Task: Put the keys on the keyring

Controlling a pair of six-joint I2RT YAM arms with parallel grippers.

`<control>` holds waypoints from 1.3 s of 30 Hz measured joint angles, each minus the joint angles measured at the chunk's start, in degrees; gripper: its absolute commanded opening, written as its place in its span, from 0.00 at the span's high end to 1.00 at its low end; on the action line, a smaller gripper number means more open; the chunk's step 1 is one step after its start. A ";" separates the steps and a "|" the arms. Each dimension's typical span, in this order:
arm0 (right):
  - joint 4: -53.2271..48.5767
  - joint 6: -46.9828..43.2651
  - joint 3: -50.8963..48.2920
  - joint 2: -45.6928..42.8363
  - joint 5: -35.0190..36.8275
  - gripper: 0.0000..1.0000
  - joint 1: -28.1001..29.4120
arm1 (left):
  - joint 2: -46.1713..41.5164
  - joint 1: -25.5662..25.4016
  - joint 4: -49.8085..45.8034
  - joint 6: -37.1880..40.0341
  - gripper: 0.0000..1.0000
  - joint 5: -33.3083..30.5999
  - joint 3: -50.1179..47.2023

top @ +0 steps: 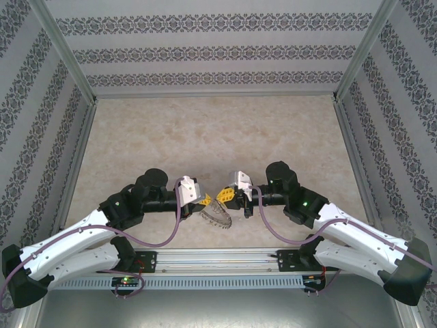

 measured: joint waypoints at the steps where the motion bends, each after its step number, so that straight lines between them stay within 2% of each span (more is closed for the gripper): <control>1: 0.02 0.00 0.00 0.00 0.00 1.00 0.00 | -0.07 0.00 0.00 0.00 1.00 0.00 0.00; 39: 0.85 0.15 0.00 0.09 0.00 1.00 0.26 | -0.37 0.00 0.00 0.00 1.00 0.15 -0.04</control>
